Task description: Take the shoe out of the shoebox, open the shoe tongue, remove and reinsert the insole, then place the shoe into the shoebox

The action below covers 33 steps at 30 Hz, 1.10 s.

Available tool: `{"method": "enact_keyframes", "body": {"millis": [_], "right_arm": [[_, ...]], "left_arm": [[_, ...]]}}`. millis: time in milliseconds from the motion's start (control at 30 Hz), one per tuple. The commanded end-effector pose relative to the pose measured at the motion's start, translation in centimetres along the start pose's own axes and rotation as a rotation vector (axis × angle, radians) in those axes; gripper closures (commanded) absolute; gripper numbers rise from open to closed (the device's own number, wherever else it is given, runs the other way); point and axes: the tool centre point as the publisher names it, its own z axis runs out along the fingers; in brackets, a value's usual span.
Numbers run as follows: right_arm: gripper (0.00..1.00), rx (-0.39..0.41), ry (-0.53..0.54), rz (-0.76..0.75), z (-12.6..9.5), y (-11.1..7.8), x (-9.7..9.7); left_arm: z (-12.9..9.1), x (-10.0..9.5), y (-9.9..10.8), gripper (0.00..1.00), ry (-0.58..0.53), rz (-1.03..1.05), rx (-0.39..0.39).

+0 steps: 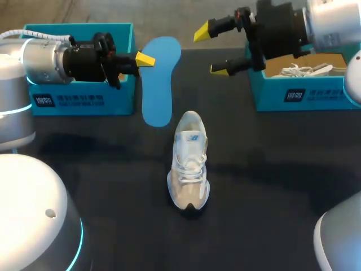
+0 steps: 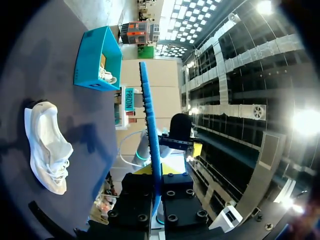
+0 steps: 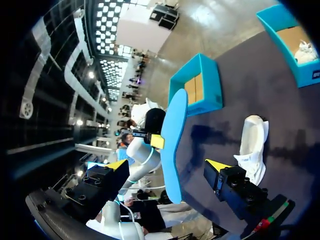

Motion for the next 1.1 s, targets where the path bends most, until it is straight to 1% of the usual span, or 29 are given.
{"method": "enact_keyframes", "body": {"millis": [33,100,233,633,1100], "right_arm": [[0.00,0.009,0.198,0.009,0.8,0.0,-1.0],[0.00,0.012,0.226,0.018,0.9,-0.1,-1.3],[0.00,0.026,0.217,0.027,1.3,-0.1,-1.7],[0.00,0.036,0.193,0.044,1.5,-0.1,-2.4],[0.00,0.037,0.193,0.044,1.5,-0.1,-2.4]], "left_arm": [[0.0,0.0,0.0,1.00,-0.002,0.000,0.000],[0.0,0.0,0.0,1.00,-0.002,0.000,0.000],[0.0,0.0,0.0,1.00,-0.002,0.000,0.000],[0.0,0.0,0.0,1.00,-0.002,0.000,0.000],[0.0,0.0,0.0,1.00,-0.002,0.000,0.000]]}}
